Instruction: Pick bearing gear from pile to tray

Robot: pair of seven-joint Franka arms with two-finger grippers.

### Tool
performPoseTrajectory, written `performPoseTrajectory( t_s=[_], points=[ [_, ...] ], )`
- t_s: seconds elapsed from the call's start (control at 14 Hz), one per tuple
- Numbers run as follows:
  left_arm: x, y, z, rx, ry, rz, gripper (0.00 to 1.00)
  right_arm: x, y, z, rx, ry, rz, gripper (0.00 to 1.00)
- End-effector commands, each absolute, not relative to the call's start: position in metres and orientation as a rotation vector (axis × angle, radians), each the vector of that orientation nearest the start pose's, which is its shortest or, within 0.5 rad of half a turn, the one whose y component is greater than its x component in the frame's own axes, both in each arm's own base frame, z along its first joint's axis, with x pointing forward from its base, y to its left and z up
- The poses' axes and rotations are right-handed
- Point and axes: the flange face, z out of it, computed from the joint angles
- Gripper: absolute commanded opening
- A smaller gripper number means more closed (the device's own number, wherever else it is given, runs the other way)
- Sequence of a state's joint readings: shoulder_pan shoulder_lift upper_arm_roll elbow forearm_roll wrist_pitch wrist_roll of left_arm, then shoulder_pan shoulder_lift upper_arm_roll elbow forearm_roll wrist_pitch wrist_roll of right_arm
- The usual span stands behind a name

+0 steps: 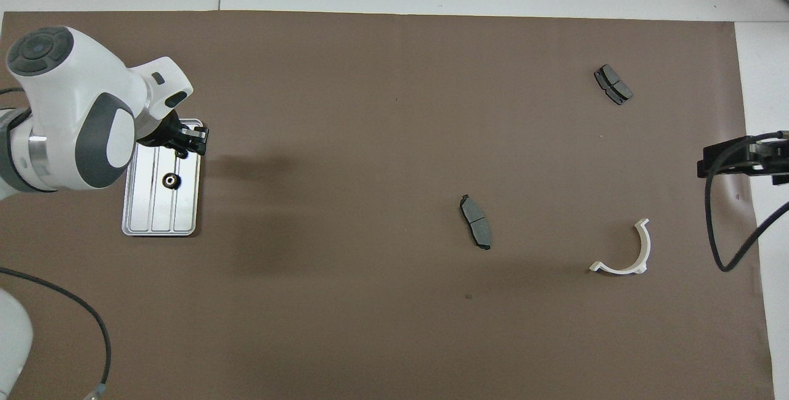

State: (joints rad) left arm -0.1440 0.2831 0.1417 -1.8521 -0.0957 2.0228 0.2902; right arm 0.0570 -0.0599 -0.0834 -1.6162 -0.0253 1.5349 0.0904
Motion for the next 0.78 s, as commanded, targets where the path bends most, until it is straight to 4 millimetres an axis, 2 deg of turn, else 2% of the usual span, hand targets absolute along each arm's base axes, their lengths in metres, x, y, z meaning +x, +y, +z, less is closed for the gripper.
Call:
performPoseTrajectory(
  t_s=[0.0,0.21,0.36,0.43,0.64,0.71],
  points=[
    [0.589,0.004,0.356,-3.164,0.477,0.113,0.18,0.525,-0.019,0.635,-3.151,0.160,0.036,1.00],
    [0.570,0.024,0.335,-3.153,0.519,0.059,0.23,0.525,-0.019,0.636,-3.151,0.158,0.034,1.00],
    [0.562,0.038,0.328,-3.150,0.540,0.049,0.29,0.525,-0.019,0.636,-3.151,0.160,0.034,1.00],
    [0.562,0.042,0.328,-3.148,0.550,0.048,0.35,0.525,-0.019,0.636,-3.151,0.160,0.034,1.00],
    [0.562,0.047,0.329,-3.147,0.552,0.042,0.68,0.525,-0.019,0.636,-3.151,0.158,0.034,1.00],
    [0.562,0.048,0.330,-3.149,0.545,0.042,0.74,0.525,-0.019,0.635,-3.151,0.160,0.036,1.00]
  ],
)
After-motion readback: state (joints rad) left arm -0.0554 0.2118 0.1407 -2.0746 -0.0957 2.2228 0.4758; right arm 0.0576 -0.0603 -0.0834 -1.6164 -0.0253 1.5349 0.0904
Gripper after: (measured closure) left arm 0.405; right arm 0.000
